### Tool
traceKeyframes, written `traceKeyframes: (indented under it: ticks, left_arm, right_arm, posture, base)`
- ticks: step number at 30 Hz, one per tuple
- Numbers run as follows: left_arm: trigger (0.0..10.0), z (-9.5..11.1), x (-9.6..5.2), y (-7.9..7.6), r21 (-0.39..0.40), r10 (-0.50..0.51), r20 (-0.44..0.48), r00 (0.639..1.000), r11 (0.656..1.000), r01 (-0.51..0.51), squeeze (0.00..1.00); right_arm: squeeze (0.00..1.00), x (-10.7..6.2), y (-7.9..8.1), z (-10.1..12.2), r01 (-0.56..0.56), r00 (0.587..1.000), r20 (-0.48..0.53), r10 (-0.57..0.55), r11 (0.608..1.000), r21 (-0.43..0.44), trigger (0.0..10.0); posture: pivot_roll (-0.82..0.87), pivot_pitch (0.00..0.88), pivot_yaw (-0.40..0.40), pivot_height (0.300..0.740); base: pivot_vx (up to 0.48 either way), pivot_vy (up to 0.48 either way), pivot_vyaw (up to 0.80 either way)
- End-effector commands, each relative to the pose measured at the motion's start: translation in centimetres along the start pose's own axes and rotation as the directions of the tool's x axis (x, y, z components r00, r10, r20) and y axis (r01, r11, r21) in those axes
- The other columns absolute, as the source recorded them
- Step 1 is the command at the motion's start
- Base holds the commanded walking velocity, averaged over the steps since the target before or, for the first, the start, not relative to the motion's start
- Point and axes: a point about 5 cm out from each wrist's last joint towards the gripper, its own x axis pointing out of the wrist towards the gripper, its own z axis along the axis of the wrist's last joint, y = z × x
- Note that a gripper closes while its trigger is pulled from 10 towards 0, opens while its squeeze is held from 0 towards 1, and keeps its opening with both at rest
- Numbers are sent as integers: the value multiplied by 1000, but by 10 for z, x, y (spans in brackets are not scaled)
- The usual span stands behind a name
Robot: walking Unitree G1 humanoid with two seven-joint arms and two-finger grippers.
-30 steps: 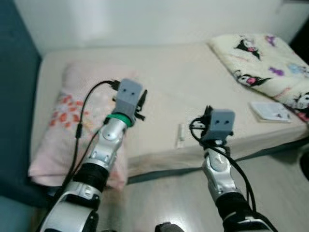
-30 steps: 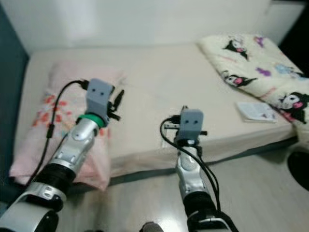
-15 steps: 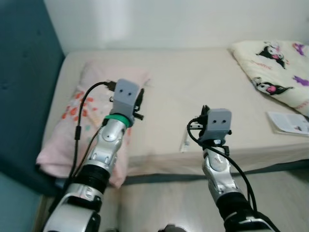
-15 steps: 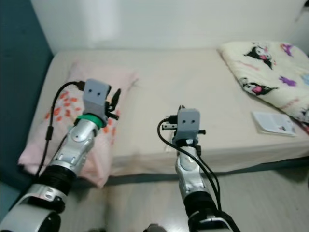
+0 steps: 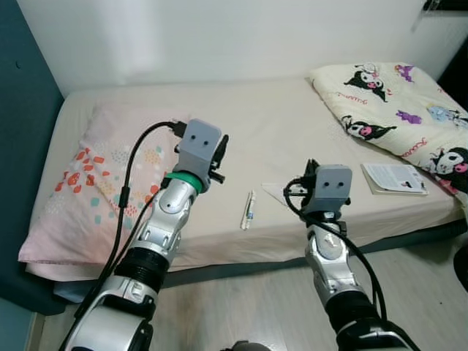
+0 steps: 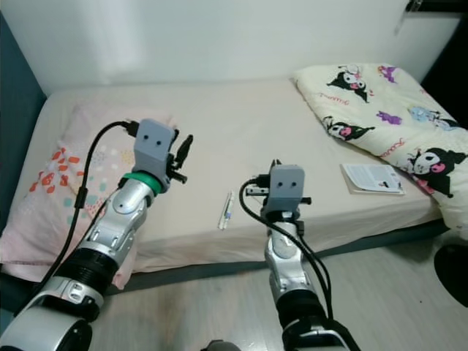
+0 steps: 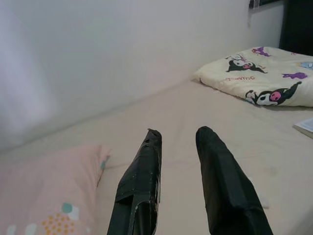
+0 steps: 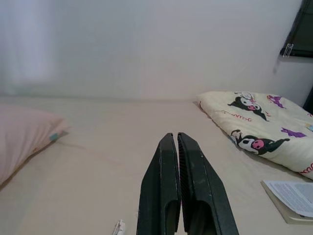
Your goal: Clean up the room
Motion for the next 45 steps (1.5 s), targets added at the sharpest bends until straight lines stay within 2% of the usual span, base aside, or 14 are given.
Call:
traceKeyframes:
  ticks: [1, 13, 33, 45]
  left_arm:
    - [10000, -7, -2, 1, 10, 8, -27, 1000, 1000, -7, 0]
    - [10000, -7, -2, 2, 12, 15, -28, 1000, 1000, -15, 0]
    - [10000, -6, -1, 5, 12, 34, -23, 999, 999, -33, 0]
    - [10000, -6, 0, 7, 2, 46, -26, 999, 999, -46, 0]
  right_arm:
    - [0, -3, 1, -4, -11, 1000, -12, 11, 1000, -5, 10000]
    - [0, -4, 3, -4, -18, 1000, -12, 18, 1000, -9, 10000]
    - [0, -3, 1, -5, -14, 1000, -17, 13, 1000, -18, 10000]
    - [0, -3, 1, -5, -13, 1000, -17, 13, 1000, -18, 10000]
  posture:
    - [-139, 30, 36, 736]
    - [-138, 32, 35, 736]
    - [-140, 28, 35, 736]
    - [-138, 26, 38, 736]
  base:
    - [0, 0, 0]
    - [0, 0, 0]
    - [387, 0, 0]
    - [61, 0, 0]
